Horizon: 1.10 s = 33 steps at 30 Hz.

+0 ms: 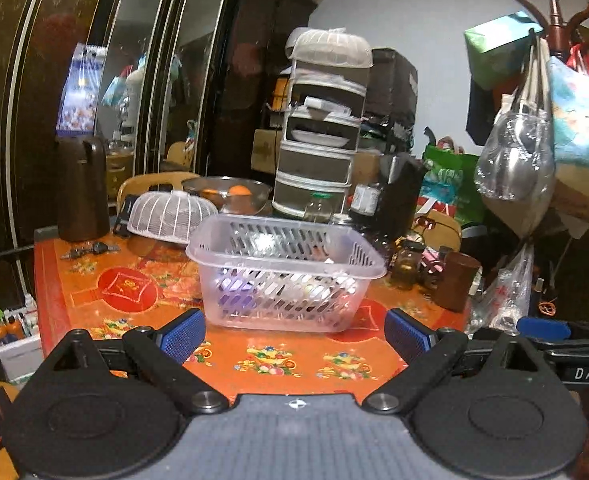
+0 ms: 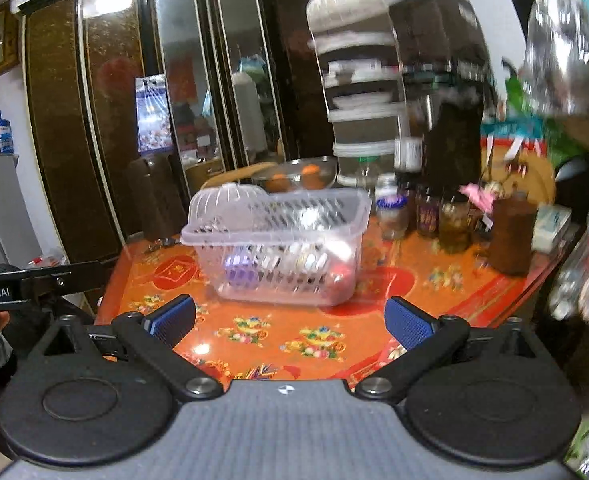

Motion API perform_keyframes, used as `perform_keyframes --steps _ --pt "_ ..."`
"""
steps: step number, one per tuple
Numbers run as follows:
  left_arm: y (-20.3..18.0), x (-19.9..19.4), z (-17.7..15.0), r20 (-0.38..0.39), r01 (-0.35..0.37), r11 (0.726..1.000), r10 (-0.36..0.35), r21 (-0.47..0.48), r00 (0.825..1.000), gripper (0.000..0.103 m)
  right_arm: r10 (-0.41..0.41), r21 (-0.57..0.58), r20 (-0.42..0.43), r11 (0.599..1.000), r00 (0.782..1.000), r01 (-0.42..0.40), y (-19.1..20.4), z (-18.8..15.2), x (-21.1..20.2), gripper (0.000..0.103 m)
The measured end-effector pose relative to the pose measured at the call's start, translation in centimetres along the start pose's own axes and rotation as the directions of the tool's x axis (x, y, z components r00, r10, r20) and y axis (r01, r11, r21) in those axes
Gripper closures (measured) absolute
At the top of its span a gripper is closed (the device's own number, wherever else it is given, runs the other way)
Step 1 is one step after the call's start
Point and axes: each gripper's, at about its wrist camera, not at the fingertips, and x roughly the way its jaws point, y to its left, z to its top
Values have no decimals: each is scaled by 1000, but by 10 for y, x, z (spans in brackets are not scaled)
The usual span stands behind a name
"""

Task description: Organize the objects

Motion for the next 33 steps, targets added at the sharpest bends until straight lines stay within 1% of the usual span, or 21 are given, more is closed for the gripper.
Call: perform_keyframes --steps 3,7,10,12,13,15,18,20,23,33 --pt "-4 -2 4 -4 -8 1000 8 10 1000 5 -20 -5 9 1000 1000 20 0 10 -2 0" --pt "-2 6 7 -34 -11 999 13 41 999 5 -6 -18 -50 1000 999 5 -4 20 11 0" --pt "-1 18 11 -48 -22 998 25 53 999 5 -49 -49 -64 998 997 46 -4 24 25 0" --pt "-1 27 13 -69 -21 998 25 51 997 5 -54 -31 -92 998 994 52 -9 26 39 0" --pt "-1 30 13 -79 -24 999 28 48 996 5 -53 -20 -99 998 994 51 -10 25 39 0" --pt "0 31 11 -87 -31 999 35 43 996 5 -45 1 -98 999 994 45 -14 22 39 0" --pt "3 26 8 -70 -11 1000 12 14 997 5 -19 19 -87 1000 996 21 -13 17 32 0" --pt "2 24 6 -66 -12 1000 12 5 998 5 -25 4 -84 1000 996 25 -10 16 29 0" --pt "-2 23 5 -72 -12 1000 13 13 997 5 -32 -10 -83 999 996 31 -7 16 29 0" --pt "-10 20 8 -59 -22 999 24 32 998 5 -44 18 -76 999 996 46 -15 18 27 0"
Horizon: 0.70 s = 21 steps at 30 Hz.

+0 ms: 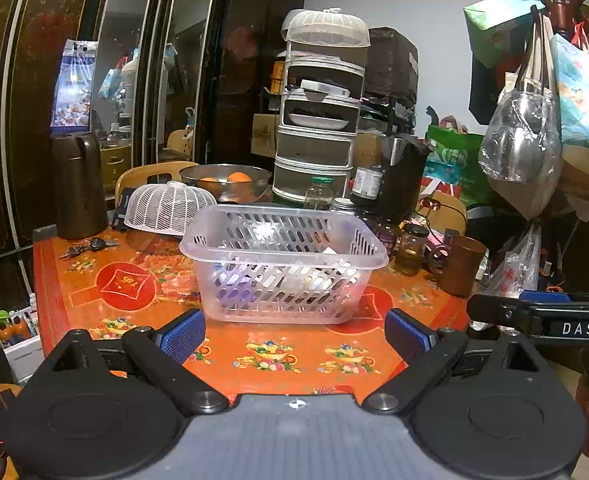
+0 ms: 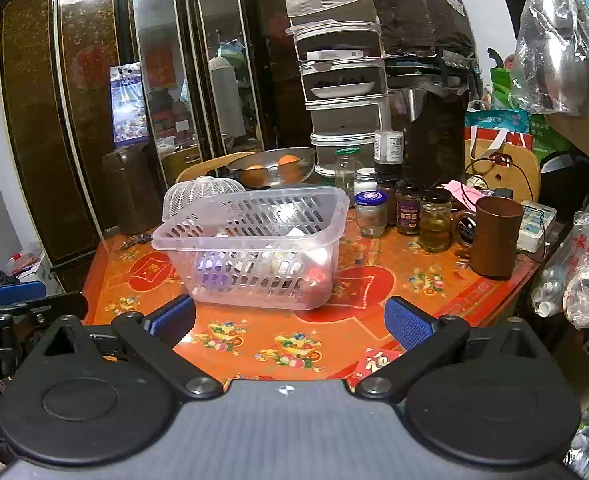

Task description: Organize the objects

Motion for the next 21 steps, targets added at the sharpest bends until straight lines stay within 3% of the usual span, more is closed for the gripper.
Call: perform_keyframes --steps 21 --pt "-4 -4 2 11 -21 1000 21 20 1000 5 -2 -29 -2 1000 1000 2 1 -1 -2 0"
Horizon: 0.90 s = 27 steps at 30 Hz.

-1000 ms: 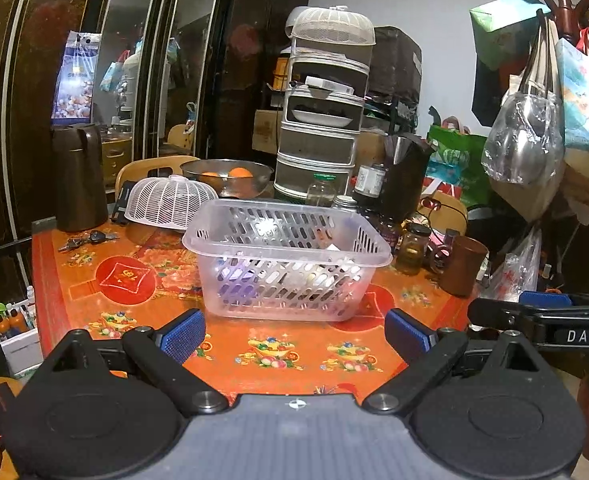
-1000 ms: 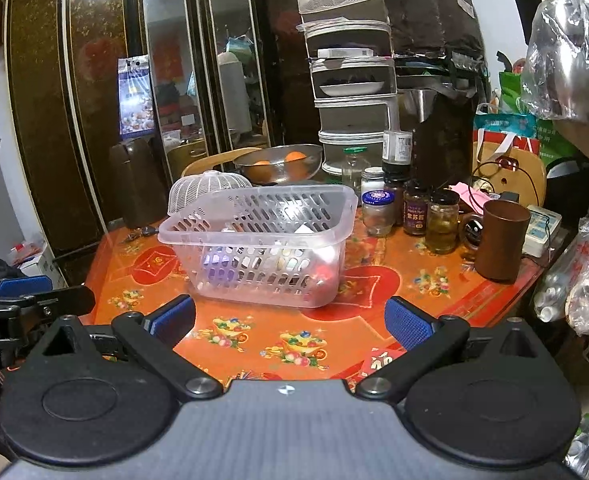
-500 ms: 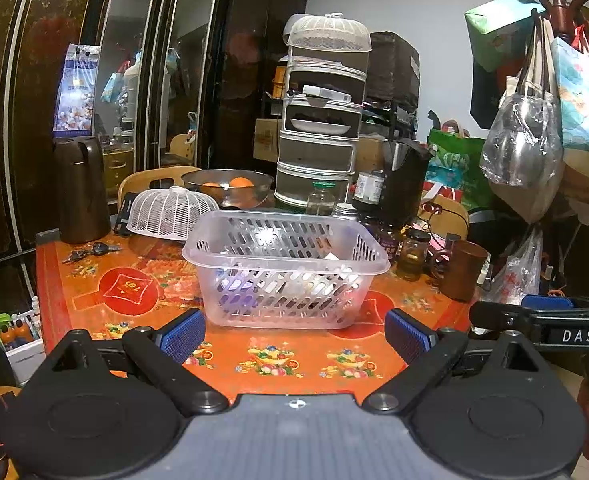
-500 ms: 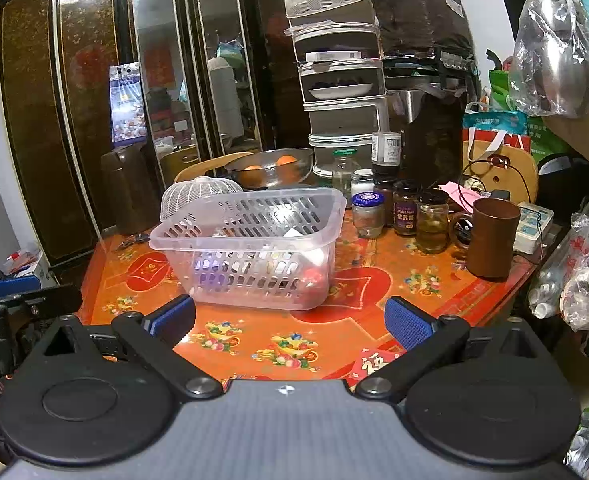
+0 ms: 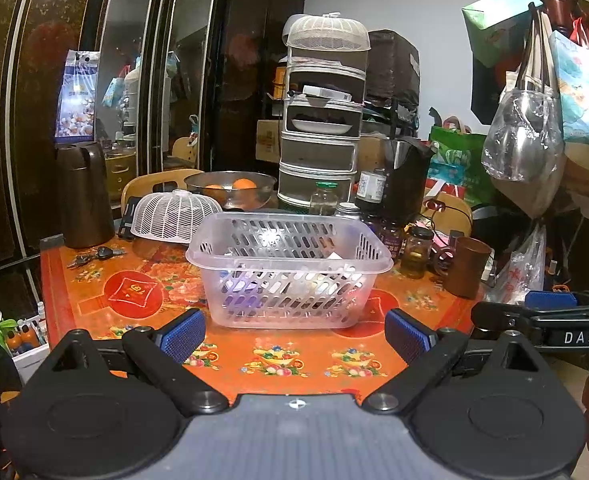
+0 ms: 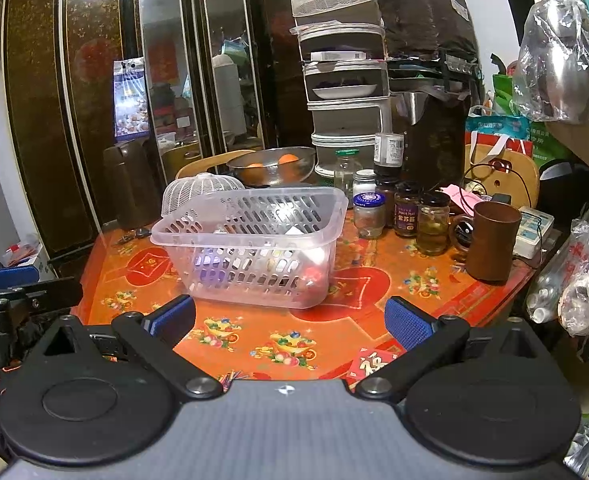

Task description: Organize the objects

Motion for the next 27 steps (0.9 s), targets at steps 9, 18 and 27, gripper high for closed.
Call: perform_keyframes --steps 9,18,27 --pt "0 1 -1 -5 7 1000 -7 -4 1000 5 7 -10 -1 1000 1000 -7 1 0 -1 0" --pt "0 0 0 -11 16 1000 -16 -11 1000 5 9 -10 -3 1000 1000 -9 3 0 -1 0" --pt "-2 2 -1 -20 23 1000 -23 -6 1000 5 9 -8 -4 1000 1000 -9 2 0 -2 0"
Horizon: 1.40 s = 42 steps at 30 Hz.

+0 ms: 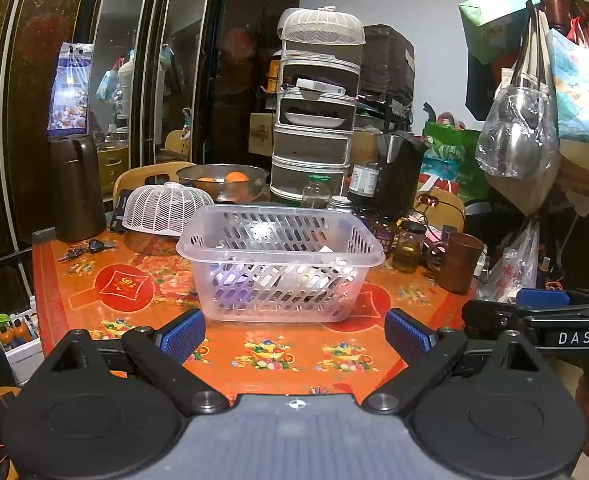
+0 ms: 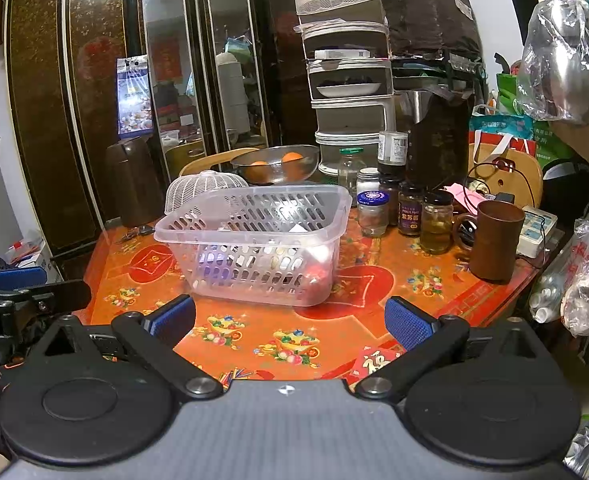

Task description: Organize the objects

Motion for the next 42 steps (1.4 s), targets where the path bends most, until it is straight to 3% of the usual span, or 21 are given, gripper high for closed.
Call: perform_keyframes --steps 42 --pt "-1 5 -1 -8 9 1000 -9 -14 1000 5 4 -1 -20 1000 1000 -4 0 -2 5 0"
